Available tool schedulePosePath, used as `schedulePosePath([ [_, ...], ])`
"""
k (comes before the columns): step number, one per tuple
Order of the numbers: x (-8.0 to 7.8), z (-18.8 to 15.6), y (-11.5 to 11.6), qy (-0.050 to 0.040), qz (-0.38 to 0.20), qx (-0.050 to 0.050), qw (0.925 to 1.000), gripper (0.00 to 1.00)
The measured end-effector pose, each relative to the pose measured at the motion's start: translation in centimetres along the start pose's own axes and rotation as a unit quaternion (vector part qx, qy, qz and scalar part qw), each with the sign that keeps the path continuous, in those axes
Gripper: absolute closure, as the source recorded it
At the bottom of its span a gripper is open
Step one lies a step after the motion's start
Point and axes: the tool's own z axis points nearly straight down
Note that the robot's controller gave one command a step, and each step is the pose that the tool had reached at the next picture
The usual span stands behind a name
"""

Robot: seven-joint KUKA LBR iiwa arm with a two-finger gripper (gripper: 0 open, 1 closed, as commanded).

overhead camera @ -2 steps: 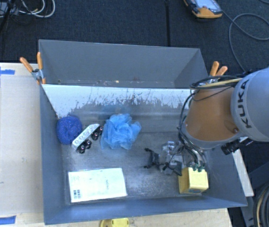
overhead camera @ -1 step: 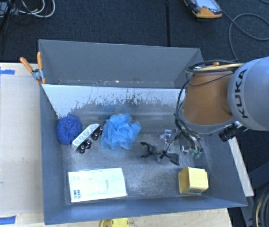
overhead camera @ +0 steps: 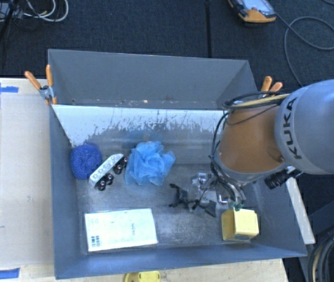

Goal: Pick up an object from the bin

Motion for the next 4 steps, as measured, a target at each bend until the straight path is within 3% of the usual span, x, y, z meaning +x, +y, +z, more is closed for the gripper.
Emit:
schedulePosePath([
  [1,1.8,-1.3,-0.7,0.0135,0.001,0.001,0.9999,1.00],
  [2,0.0,-1.2,-2.6,-0.0018,-0.011,0.000,0.9999,1.00],
  [3,0.3,4.3,-4.0,0.0121,-0.020,0.001,0.9997,1.00],
  [4,-0.5,1.9,0.4,-0.0020,-0.030,0.000,0.9996,1.00],
])
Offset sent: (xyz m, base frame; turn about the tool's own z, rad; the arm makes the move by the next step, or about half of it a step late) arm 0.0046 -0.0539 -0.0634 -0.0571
